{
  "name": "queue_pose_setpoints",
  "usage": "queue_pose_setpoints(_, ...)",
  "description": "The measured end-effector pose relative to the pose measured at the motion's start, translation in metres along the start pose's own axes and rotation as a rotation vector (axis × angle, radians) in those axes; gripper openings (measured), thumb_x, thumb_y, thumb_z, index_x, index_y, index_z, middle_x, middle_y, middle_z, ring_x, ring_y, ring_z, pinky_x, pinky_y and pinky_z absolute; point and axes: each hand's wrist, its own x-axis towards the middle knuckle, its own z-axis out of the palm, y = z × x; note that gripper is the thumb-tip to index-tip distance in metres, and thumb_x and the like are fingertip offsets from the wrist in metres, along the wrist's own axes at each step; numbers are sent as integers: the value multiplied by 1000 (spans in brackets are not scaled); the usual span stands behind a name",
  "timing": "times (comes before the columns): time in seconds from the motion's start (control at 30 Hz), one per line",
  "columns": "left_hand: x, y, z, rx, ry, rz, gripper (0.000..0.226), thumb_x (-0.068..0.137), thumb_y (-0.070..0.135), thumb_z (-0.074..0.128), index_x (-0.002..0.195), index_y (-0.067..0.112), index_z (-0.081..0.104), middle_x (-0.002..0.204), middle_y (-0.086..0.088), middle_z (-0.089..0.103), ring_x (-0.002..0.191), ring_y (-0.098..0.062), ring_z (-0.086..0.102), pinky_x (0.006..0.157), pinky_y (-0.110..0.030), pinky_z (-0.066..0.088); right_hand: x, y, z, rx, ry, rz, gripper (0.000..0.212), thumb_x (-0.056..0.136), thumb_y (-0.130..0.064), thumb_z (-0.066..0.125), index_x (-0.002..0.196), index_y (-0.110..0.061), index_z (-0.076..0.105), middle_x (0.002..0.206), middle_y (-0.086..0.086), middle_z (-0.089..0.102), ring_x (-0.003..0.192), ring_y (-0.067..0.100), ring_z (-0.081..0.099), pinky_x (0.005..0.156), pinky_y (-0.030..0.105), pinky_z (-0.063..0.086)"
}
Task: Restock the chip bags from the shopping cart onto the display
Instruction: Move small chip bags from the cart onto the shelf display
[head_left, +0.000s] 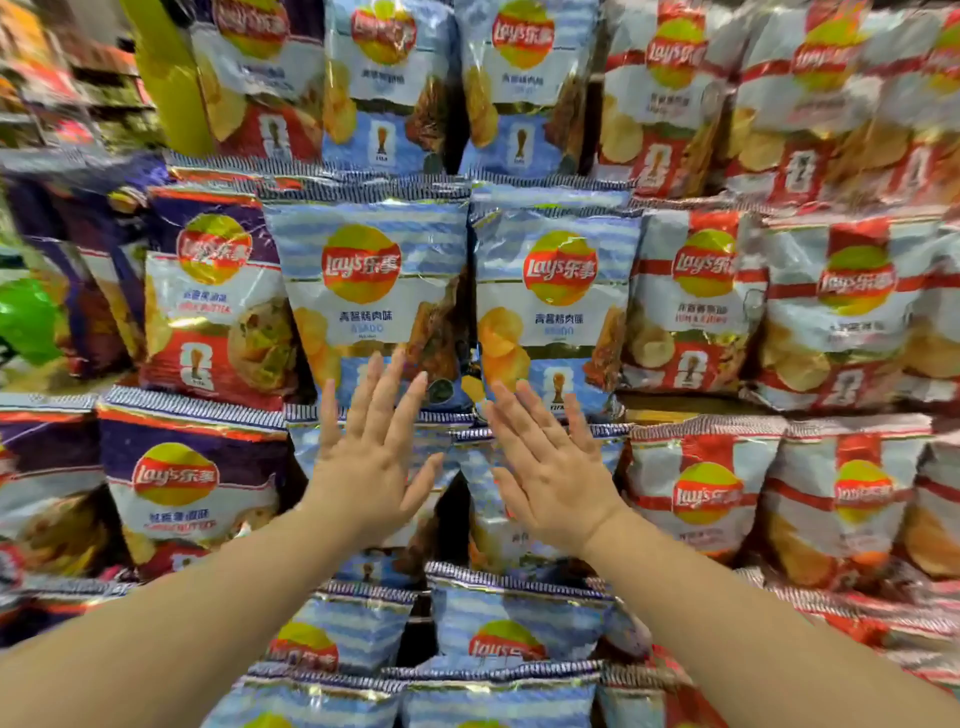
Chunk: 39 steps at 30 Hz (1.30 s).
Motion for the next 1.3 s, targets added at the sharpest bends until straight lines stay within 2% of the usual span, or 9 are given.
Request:
queue_pose_setpoints(0.2,81,-6,-38,3,23,-127,77,88,52,32,149,9,15,155,-20,18,143,-30,9,113,-48,-4,79,41,-19,-11,-9,324,64,93,-40,30,148,-7,24,153,9,27,146,24,10,115,43,-4)
queue_pose_setpoints(0.3,104,-16,-39,43,-59,-134,81,84,59,22,151,18,1,157,-15,4,145,-30,2,112,-47,-5,93,52,-15,-28,-149,401,66,90,-45,15,147,-16,2,154,7,-7,146,32,7,112,43,-16)
queue_pose_setpoints(0.4,108,-18,-29,85,-137,-178,78,80,64,6,145,24,-12,154,-6,-17,145,-25,-12,112,-44,-15,95,54,-6,-12,-73,406,64,91,-41,26,147,-10,21,154,9,10,143,29,12,113,46,-3)
queue_pose_setpoints(0.57,104,-19,-11,148,-24,-110,73,89,55,25,150,16,16,157,-12,10,146,-26,3,114,-48,-5,86,57,10,12,76,362,66,94,-40,28,152,-13,9,158,0,-17,147,20,-8,116,46,-7)
queue_pose_setpoints(0.67,110,-24,-8,148,-13,-68,73,91,53,25,151,15,11,158,-7,11,146,-20,3,115,-47,-4,90,59,13,43,72,350,71,94,-40,30,153,-18,-3,159,1,-2,146,19,-4,116,45,-6)
queue_pose_setpoints(0.77,109,-22,-7,133,-15,-92,72,93,54,21,151,14,4,159,-5,6,146,-18,0,115,-47,-5,87,63,10,97,63,348,65,94,-39,31,151,-14,11,158,1,6,146,14,-11,116,42,-7)
queue_pose_setpoints(0.93,98,-20,-20,22,-34,-34,67,95,57,8,150,25,-15,158,8,-19,146,-13,-13,115,-56,-3,70,64,-11,93,45,196,62,101,-46,12,152,-15,-5,158,-4,-18,147,15,-9,118,42,-8)
queue_pose_setpoints(1.07,96,-38,-48,140,-48,50,67,98,52,10,149,8,17,156,-6,16,147,-14,-7,114,-49,-9,92,52,-36,111,54,42,61,102,-44,10,151,-14,-8,158,-2,-19,147,16,-9,118,42,-8)
queue_pose_setpoints(1.3,89,-106,-132,274,-95,96,63,99,47,13,143,5,28,151,-9,31,146,-15,-8,114,-50,-8,173,-7,-57,150,54,-262,57,98,-36,28,146,-7,23,160,6,9,147,19,-5,119,42,-1)
